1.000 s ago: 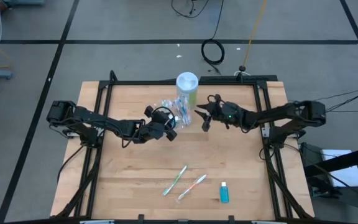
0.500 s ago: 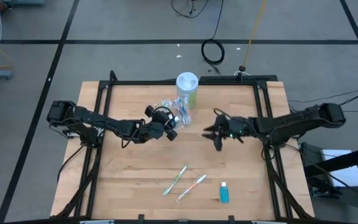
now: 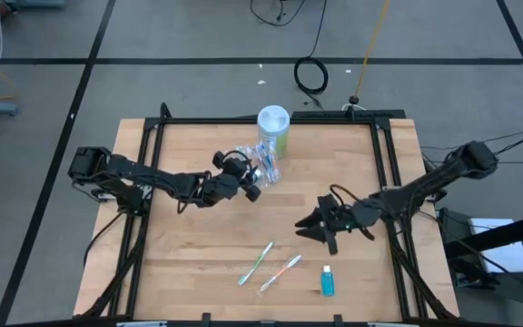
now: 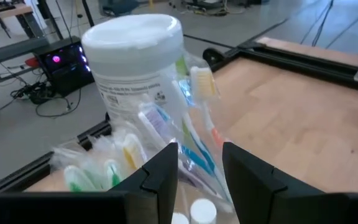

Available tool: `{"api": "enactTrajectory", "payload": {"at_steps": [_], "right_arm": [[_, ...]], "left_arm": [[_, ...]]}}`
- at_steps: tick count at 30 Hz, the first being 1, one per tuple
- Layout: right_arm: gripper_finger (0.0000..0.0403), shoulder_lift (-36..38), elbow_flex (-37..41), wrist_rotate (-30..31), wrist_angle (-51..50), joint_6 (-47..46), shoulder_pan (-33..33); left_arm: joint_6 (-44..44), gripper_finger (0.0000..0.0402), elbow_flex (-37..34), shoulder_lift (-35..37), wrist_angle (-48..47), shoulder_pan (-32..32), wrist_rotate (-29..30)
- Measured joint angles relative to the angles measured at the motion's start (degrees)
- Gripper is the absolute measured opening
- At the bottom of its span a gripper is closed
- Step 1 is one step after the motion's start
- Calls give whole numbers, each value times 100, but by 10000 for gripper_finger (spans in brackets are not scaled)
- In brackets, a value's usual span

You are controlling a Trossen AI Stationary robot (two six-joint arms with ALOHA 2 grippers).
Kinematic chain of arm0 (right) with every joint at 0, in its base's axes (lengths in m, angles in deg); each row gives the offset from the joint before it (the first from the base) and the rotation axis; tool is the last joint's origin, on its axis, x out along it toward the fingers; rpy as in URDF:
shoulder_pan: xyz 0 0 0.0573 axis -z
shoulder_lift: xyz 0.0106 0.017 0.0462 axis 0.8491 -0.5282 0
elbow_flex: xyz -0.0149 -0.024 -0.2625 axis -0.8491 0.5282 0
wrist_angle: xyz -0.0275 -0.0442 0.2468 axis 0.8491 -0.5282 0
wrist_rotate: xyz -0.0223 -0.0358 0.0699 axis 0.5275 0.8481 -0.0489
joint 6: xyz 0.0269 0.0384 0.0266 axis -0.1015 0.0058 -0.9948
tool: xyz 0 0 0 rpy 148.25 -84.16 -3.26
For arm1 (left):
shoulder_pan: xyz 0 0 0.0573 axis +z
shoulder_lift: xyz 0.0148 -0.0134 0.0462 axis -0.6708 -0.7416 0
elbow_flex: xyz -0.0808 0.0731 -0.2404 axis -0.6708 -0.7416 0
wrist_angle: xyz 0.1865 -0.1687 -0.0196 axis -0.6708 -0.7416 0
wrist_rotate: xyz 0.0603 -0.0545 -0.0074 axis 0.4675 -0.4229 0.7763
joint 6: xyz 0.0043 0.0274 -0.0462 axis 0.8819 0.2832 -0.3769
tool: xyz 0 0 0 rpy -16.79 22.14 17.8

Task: Pick & Place toothbrushing station
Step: Put the mouthwash bottle into the transparent organizer

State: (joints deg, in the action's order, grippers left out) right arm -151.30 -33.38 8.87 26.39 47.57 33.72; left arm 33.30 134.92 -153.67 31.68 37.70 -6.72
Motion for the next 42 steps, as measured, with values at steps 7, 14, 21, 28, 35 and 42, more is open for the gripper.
{"api": "enactTrajectory", "payload": {"at_steps": [7, 14, 21, 28, 35, 42], "right_arm": [[110, -256, -1393, 443, -2109, 153, -386], [110, -1136, -2134, -208, -4553, -2207, -591], [110, -1493, -2143, -990, -5817, -4676, -942], [110, -1666, -1947, -1535, -6174, -5961, -1181], [110, -1687, -1455, -1572, -5429, -6102, -1145], [110, -1683, -826, -1577, -4140, -6361, -1146]], "left_arm": [[-4, 134, 0, 0, 155, 174, 0], [35, 134, 0, 0, 324, 299, -5], [100, 134, 0, 0, 320, 368, -9], [136, 134, 0, 0, 316, 363, -31], [142, 134, 0, 0, 305, 363, -208], [142, 134, 0, 0, 298, 363, -208]]}}
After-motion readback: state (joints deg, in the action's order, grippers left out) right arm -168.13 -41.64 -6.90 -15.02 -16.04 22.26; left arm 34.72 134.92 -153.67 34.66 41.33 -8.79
